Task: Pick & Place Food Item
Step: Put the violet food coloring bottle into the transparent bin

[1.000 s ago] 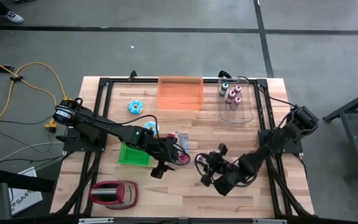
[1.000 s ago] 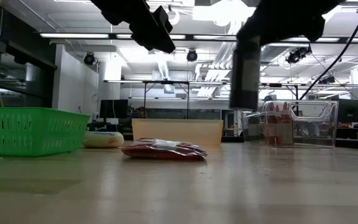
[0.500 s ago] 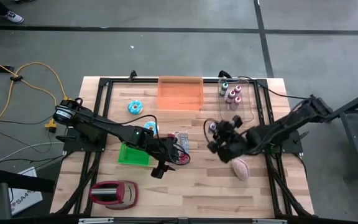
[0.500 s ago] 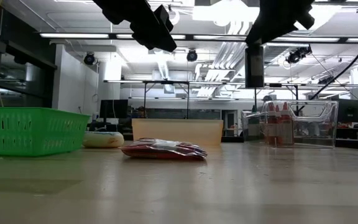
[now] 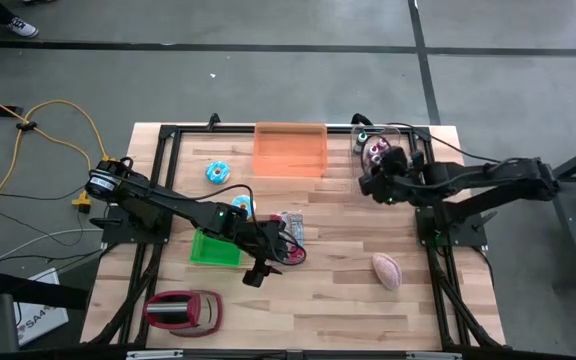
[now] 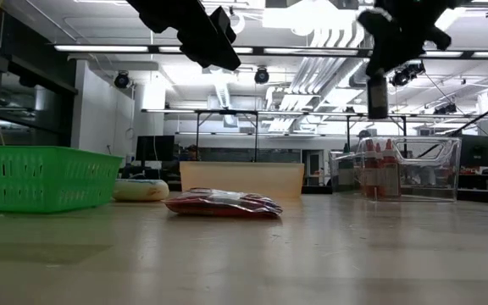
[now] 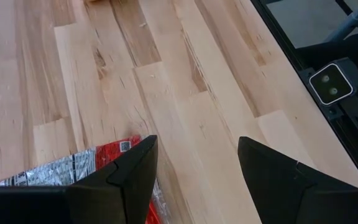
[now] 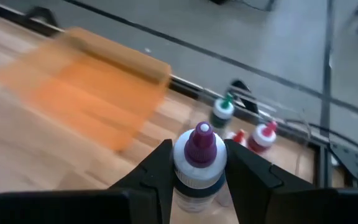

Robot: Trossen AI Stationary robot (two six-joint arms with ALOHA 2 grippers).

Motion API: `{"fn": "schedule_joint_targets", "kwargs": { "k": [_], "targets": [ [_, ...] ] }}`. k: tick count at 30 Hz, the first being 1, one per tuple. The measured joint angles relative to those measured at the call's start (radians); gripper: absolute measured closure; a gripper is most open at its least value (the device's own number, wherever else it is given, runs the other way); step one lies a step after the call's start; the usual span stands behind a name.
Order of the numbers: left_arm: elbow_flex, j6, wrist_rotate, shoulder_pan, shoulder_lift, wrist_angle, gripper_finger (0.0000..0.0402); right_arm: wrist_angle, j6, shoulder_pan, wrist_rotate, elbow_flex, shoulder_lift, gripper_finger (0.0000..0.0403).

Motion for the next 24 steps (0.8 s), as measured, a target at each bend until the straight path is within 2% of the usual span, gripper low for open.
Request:
{"fn": "schedule_joint_targets", "kwargs": {
  "k": [7,12,24],
  "targets": [
    [0.000,0.000,0.000,0.000,0.000,0.000,0.0187,0.198,-0.047,-0.071,-0.062,-0.181,-0.070,0.0290],
    [0.000,0.000,0.000,0.000,0.000,0.000,0.0187,0.270,-0.049,-0.115,-0.099,-0.273,-0.073,0.0290],
    [0.000,0.000,-0.001,0.000,0.000,0.000,0.0187,0.610,-0.079,-0.198,-0.206,-0.497,-0.073,0.0289]
  ]
}}
